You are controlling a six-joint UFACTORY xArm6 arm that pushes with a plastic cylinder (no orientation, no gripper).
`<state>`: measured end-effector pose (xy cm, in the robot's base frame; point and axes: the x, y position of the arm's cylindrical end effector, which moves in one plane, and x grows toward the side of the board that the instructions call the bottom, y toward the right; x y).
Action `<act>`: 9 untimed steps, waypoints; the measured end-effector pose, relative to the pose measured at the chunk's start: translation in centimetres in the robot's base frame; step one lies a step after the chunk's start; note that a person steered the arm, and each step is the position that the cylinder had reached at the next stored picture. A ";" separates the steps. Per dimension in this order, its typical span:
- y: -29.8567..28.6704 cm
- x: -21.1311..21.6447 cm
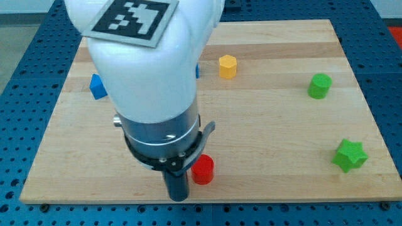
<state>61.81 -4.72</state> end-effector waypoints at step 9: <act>7.1 0.0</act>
<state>61.83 2.42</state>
